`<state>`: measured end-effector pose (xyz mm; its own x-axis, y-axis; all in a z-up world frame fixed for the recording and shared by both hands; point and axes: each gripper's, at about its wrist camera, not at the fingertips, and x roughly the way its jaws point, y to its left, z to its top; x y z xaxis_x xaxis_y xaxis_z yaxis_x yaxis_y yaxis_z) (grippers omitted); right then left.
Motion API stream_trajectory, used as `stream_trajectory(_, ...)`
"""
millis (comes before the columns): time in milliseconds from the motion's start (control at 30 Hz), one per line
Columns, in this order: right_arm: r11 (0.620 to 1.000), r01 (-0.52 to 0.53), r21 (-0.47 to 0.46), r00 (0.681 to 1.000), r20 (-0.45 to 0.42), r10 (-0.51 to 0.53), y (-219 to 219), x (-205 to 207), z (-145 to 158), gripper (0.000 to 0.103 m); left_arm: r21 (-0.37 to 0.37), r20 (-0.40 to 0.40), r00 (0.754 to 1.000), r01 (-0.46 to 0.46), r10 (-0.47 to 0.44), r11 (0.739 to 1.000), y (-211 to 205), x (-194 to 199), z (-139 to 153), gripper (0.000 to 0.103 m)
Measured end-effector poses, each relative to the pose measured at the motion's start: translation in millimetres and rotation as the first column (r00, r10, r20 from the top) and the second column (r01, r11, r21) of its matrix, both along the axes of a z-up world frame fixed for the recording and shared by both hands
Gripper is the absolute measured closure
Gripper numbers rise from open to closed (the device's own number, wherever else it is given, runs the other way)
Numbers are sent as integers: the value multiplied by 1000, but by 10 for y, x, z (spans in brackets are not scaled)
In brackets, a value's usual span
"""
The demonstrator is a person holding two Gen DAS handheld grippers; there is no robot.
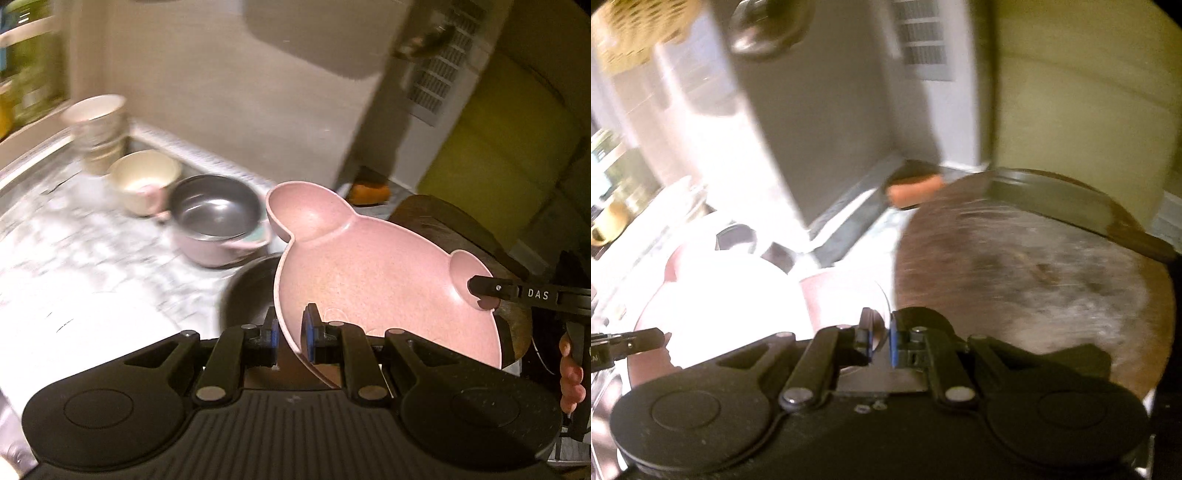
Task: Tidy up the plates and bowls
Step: 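Carry the pink bear-shaped plate with the left gripper onto the stacked white plates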
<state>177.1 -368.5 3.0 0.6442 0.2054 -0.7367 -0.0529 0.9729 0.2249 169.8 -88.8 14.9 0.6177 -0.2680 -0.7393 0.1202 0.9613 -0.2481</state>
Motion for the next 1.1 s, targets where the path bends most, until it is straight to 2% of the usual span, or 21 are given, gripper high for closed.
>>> stream_trajectory(267,987,-159,-14,987,-11,159,571,35,-13,94,7,-9,991,-131,131,991,518,-448,-22,91)
stream_trajectory(433,969,-245,-26,969,-12,245,987,58,-24,94,10,-19,975,-223,223,975,831,-662,-56,90)
stream_trajectory(767,912,-408,-43,913,-30,407,1862,259,-173,94,4,-30,925,-379,379,926,1466,-934,-255,90)
stream_trajectory(1100,844,-527,-95,850,-66,523,2407,537,-503,93,-6,-57,890,-453,452,891,1772,-971,-640,90)
